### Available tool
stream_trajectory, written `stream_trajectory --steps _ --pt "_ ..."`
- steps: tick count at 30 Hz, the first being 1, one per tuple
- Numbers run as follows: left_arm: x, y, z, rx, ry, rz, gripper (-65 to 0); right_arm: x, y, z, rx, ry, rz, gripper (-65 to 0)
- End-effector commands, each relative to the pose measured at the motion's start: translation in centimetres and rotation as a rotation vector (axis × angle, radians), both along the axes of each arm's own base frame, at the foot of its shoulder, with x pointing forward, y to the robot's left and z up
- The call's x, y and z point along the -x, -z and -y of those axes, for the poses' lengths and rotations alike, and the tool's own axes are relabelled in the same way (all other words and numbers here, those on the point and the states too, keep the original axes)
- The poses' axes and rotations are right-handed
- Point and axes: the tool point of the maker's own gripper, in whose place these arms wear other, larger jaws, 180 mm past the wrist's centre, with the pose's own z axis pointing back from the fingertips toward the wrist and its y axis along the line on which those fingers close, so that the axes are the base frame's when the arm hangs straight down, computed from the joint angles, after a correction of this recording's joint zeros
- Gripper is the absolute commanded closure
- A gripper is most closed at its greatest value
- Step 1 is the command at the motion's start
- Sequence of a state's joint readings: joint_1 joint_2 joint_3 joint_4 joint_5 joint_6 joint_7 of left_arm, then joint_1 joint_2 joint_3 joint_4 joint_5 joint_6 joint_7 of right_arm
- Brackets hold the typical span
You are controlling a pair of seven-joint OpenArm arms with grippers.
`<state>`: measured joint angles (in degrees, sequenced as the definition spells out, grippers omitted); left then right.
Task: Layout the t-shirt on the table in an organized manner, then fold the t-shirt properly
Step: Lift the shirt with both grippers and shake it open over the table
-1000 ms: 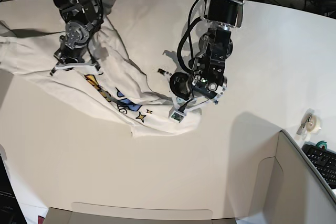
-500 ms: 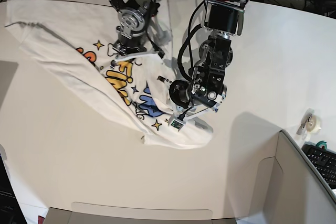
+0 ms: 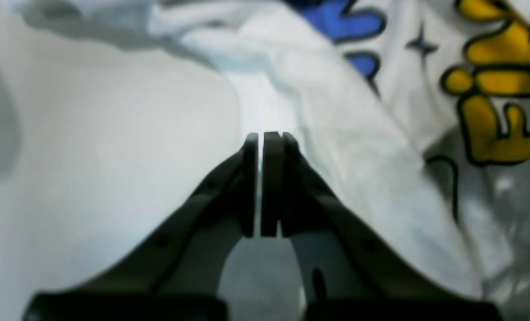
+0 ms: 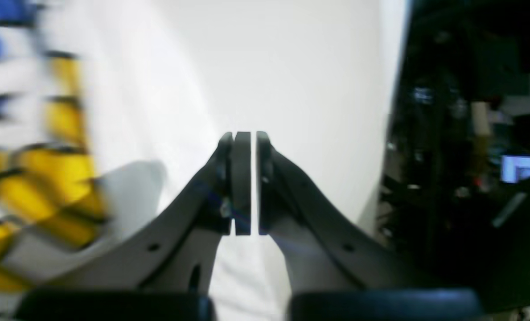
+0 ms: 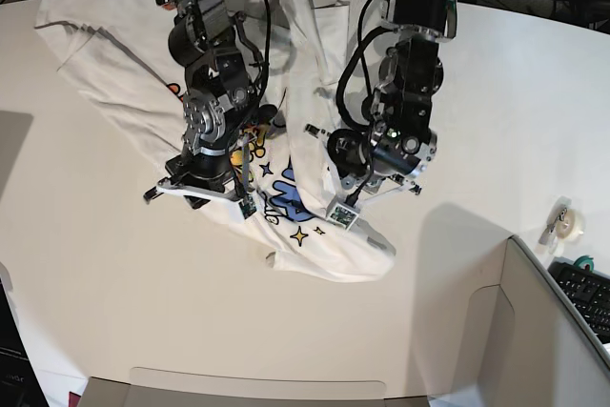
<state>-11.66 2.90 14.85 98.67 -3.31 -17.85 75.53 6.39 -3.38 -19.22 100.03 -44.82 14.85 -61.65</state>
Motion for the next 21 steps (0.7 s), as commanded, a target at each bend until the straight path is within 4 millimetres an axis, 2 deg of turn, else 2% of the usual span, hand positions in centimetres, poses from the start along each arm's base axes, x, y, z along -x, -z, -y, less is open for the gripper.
stream_trajectory --steps 1,3,6,11,13,15,18,21 --pt "-0.1 -1.7 0.2 0.018 -0.004 0.050 -1.4 -1.4 -1.2 -0.7 -0.004 -0.022 0.038 -2.1" --pt "1.4 -2.2 0.9 0.037 0.003 0.045 -1.4 -2.5 -0.8 -0.7 0.018 -0.028 0.021 -2.1" --pt "3.6 -2.3 2.4 0.104 0.020 0.008 -1.4 -4.5 -1.3 -0.8 0.036 -0.040 0.028 -2.1" --pt "7.2 -1.0 5.6 0.248 0.058 -0.089 -1.4 -8.0 -1.6 -2.6 0.043 -0.131 0.064 -2.1" --pt "8.5 -0.4 6.3 0.279 0.061 -0.127 -1.4 -8.9 -1.0 -3.5 0.038 -0.159 0.051 -2.1" --pt "9.8 0.4 6.5 0.290 0.058 -0.164 -1.3 -9.6 0.1 -5.3 0.018 -0.213 0.040 -2.1" --pt "11.2 1.3 6.6 0.292 0.054 -0.202 -1.3 -10.1 1.7 -7.5 -0.009 -0.281 0.019 -2.0" --pt "12.2 1.9 6.6 0.294 0.051 -0.228 -1.3 -10.3 3.4 -8.7 -0.016 -0.323 -0.013 -2.0"
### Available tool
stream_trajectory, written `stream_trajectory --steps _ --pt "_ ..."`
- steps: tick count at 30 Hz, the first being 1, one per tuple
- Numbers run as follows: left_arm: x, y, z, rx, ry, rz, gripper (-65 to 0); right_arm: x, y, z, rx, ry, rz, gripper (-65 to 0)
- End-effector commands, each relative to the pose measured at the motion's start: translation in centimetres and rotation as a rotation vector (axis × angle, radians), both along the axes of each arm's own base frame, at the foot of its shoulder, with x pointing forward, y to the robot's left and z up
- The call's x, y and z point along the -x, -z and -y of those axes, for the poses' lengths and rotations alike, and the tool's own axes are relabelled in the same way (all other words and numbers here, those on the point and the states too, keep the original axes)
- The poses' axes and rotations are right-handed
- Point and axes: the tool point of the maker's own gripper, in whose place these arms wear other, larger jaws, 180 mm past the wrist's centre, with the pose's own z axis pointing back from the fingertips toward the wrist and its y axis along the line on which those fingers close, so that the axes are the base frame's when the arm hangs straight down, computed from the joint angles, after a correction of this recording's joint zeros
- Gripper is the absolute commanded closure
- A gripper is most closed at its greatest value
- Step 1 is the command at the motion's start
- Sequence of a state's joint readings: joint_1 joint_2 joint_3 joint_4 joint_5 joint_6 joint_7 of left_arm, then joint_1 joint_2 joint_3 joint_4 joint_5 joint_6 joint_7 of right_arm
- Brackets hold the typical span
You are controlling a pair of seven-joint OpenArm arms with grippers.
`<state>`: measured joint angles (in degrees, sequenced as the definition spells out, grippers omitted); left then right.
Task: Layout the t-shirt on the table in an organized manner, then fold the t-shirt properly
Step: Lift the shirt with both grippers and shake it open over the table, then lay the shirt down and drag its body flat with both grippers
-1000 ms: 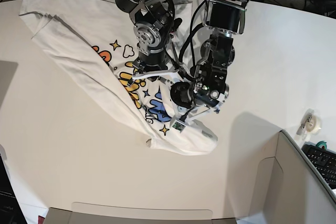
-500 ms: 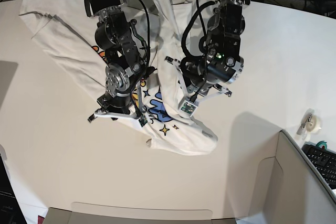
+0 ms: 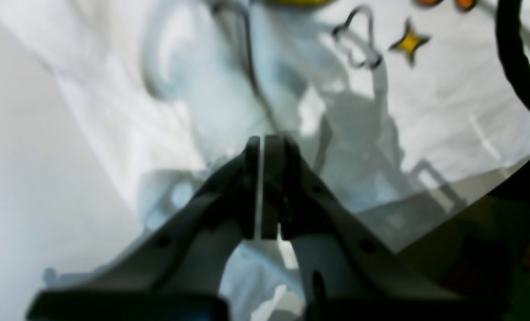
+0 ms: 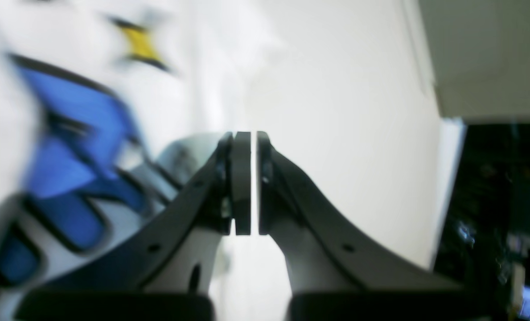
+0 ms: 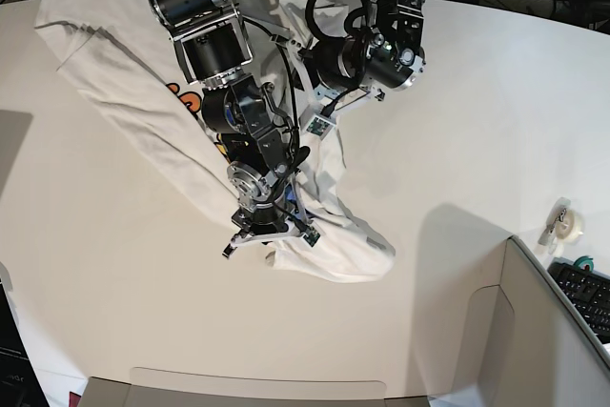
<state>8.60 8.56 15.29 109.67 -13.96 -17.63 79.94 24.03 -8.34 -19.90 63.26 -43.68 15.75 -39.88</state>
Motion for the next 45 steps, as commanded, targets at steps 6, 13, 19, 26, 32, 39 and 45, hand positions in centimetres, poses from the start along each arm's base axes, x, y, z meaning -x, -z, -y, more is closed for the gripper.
stream_trajectory --steps 6,13,19,26,32,39,45 --pt "-0.3 1.6 -2.1 -0.038 -0.014 0.008 -1.3 -1.6 0.6 1.9 0.066 0.013 -0.012 -2.0" --pt "-4.3 3.9 -7.4 -0.141 -0.095 0.004 -1.3 -0.9 1.1 10.7 0.212 0.127 -0.031 -2.0" --pt "-9.5 4.5 -11.6 -0.199 -0.164 0.044 -1.3 2.3 0.0 15.4 0.292 0.207 -0.007 -2.0" --pt "-15.9 5.0 -12.9 -0.186 -0.217 0.065 -1.5 9.0 0.5 16.2 0.313 0.248 -0.033 -2.0" --pt "-21.1 3.8 -13.1 -0.153 -0.259 0.113 -1.6 13.8 0.0 15.9 0.293 0.274 -0.052 -2.0" --pt "-24.6 2.5 -9.5 -0.184 -0.217 0.191 -1.6 18.1 0.7 12.8 0.191 0.262 -0.096 -2.0" --pt "-25.8 -1.0 -5.0 -0.138 -0.147 0.280 -5.8 17.8 -1.7 10.5 0.088 0.271 -0.035 -2.2"
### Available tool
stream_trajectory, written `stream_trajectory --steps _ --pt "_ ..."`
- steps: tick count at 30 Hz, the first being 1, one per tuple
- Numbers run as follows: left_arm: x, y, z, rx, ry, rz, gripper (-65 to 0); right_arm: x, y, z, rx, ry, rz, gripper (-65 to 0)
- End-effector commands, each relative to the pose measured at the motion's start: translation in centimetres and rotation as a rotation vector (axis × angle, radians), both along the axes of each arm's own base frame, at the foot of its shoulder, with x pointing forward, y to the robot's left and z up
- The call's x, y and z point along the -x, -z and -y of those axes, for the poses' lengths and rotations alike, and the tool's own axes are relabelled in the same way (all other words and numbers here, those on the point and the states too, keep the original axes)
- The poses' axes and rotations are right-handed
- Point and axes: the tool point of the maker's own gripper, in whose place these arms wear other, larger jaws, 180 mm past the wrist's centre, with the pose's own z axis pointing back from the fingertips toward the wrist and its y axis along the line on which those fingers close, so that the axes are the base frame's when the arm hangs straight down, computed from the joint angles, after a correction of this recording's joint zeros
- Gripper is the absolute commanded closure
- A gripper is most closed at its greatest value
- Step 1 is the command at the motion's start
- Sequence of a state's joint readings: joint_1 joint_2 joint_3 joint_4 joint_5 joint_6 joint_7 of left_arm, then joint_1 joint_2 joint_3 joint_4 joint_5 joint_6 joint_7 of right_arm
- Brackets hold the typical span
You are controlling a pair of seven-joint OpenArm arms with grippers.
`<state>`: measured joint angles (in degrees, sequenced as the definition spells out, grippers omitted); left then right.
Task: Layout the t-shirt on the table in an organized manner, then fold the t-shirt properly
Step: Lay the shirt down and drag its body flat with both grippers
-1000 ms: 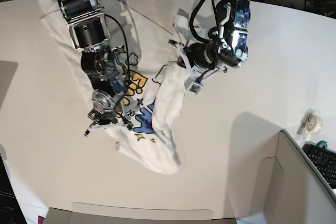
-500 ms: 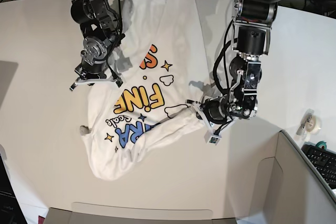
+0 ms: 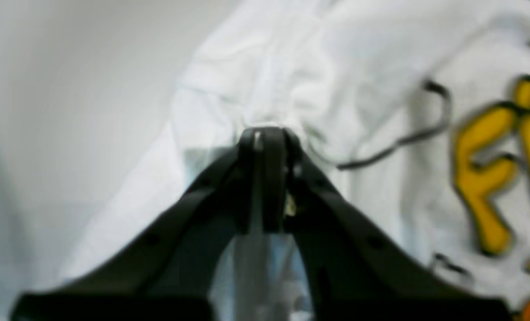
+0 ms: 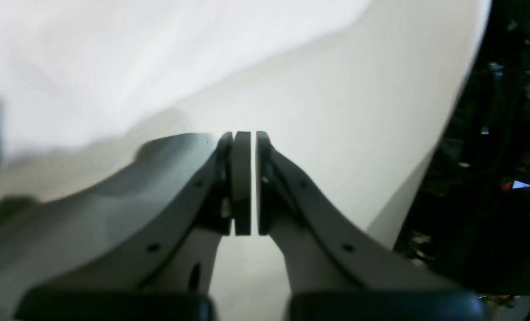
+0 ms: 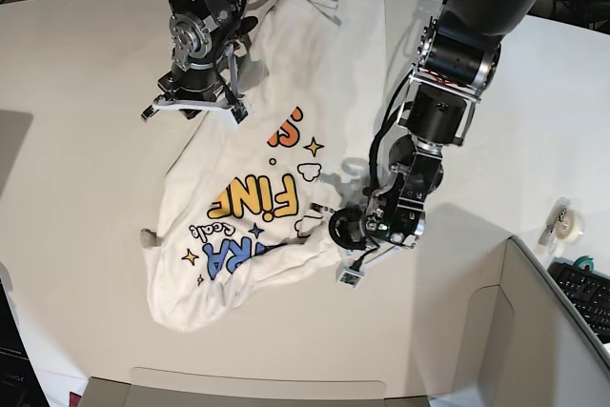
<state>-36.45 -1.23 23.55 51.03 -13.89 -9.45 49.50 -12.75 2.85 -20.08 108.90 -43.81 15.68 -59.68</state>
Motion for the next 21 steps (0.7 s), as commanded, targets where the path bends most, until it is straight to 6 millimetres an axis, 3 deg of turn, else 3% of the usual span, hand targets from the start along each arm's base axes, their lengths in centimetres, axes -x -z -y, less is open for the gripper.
stream_trajectory --steps 1,3,5,7,10,12,15,18,21 --pt "-1.9 -3.6 0.9 0.039 0.007 0.078 -8.6 -1.2 -2.3 -0.1 -0.011 0.009 0.081 -2.2" --pt "-2.4 -6.9 0.7 0.065 -0.007 0.122 -16.3 -2.8 -4.9 -0.7 -0.045 0.016 0.163 -2.3" --pt "-2.6 -10.7 -0.2 0.096 -0.033 0.189 -20.9 -4.1 -6.3 -1.0 -0.062 0.018 0.209 -2.3" --pt "-1.2 -12.2 -1.5 0.107 -0.061 0.210 -21.4 -5.6 -7.8 -1.4 -0.076 0.018 0.256 -2.3" --pt "1.7 -14.3 -3.1 0.102 -0.086 0.254 -21.4 -8.2 -8.4 -2.3 -0.085 0.017 0.278 -2.4" --pt "4.6 -14.1 -4.7 0.055 -0.091 0.247 -21.4 -10.3 -7.6 -2.8 -0.069 0.012 0.251 -2.4" --pt "9.4 -12.3 -5.1 0.025 -0.080 0.209 -20.2 -13.6 -6.2 -4.1 -0.045 -0.014 0.204 -2.4" --pt "13.6 -9.8 -4.9 0.024 -0.075 0.130 -10.7 -16.4 -5.2 -4.9 -0.028 -0.075 0.195 -2.4" --pt "17.2 -6.5 -4.8 0.024 -0.078 0.023 -0.8 -18.6 -4.1 -3.8 0.028 -0.078 0.154 -2.4"
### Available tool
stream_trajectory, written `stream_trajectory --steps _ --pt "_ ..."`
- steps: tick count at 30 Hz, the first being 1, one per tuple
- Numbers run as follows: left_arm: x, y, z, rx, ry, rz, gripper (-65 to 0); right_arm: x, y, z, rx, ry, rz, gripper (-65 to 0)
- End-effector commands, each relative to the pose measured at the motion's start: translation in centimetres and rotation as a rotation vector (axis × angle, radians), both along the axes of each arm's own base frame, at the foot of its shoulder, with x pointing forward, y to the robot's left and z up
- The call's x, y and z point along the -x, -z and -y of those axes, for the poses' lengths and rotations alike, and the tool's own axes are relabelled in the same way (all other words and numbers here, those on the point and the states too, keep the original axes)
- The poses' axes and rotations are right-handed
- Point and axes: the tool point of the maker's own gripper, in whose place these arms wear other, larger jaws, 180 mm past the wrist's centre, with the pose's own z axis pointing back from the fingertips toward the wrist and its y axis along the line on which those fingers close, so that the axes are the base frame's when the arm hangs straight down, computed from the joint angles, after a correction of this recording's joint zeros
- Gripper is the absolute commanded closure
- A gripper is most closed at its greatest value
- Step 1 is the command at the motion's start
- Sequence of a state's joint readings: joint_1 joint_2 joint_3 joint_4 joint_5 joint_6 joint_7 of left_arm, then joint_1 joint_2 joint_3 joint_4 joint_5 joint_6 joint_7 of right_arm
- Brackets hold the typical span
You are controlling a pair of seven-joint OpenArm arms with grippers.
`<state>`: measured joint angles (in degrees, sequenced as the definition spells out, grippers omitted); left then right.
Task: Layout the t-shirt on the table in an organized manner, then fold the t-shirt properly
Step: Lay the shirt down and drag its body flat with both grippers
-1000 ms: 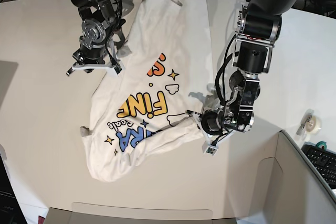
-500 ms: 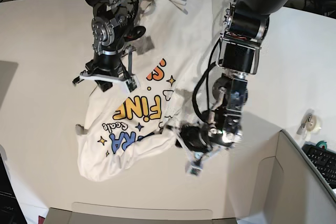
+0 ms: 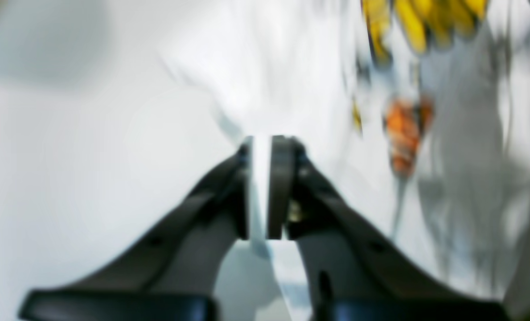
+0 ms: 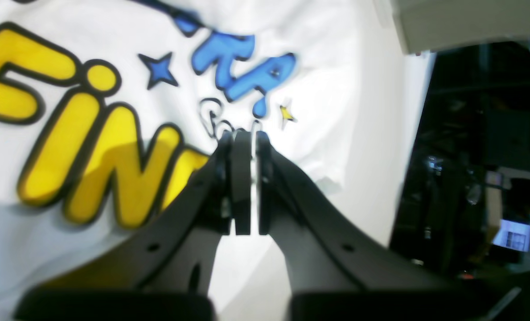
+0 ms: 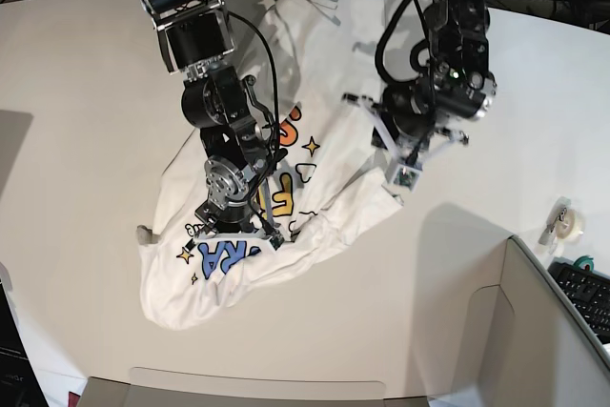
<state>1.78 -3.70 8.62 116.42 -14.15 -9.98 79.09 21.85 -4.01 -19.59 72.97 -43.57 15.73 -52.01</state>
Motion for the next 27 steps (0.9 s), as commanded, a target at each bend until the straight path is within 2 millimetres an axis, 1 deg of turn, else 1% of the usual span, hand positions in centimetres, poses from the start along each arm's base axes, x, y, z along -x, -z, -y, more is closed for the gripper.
stream_trajectory --steps 1,3,4,6,8,11,13,14,17,20,23,26,27 --pt "0.6 0.1 0.1 0.009 0.001 -0.003 0.0 -1.9 -2.1 0.9 0.027 0.012 0.058 -2.4" --pt "2.1 1.2 0.1 0.009 0.001 -0.046 0.0 -2.9 -1.6 0.8 0.031 -0.017 0.054 -2.4" --pt "2.8 1.8 0.1 0.009 0.001 -0.066 0.0 -3.1 -0.9 1.4 0.031 -0.014 0.040 -2.4" --pt "3.7 2.4 0.3 0.012 0.005 -0.091 0.0 -3.6 0.2 3.4 0.011 0.016 0.019 -2.4" --pt "4.4 2.9 0.8 0.024 0.007 -0.112 0.0 -3.7 1.7 4.3 -0.006 0.029 -0.012 -2.4" --pt "4.8 3.2 0.9 0.027 0.006 -0.124 0.0 -3.4 3.1 6.7 0.017 0.053 -0.044 -2.4" --pt "4.9 3.7 0.7 0.023 0.004 -0.144 0.0 -2.9 3.5 7.3 0.028 0.061 -0.057 -2.3" --pt "5.0 4.0 0.6 0.023 0.001 -0.152 0.0 -2.3 4.1 7.8 0.036 0.067 -0.070 -2.2" --pt "5.3 5.0 0.6 0.020 -0.001 -0.187 0.0 -1.0 4.8 9.5 0.063 0.078 -0.076 -2.2" --pt "5.3 6.3 0.5 0.025 -0.009 -0.204 0.0 0.7 5.5 10.2 0.075 0.079 -0.080 -2.2" --pt "5.5 8.5 -0.7 -0.001 -0.017 -0.245 0.0 2.7 6.0 10.6 0.088 0.101 -0.095 -2.2" --pt "4.6 9.5 -1.8 -0.021 -0.026 -0.247 0.0 4.6 6.3 10.9 0.097 0.128 -0.113 -2.3" --pt "4.5 9.7 -2.0 -0.026 -0.028 -0.247 0.0 4.9 6.3 10.8 0.095 0.127 -0.110 -2.3"
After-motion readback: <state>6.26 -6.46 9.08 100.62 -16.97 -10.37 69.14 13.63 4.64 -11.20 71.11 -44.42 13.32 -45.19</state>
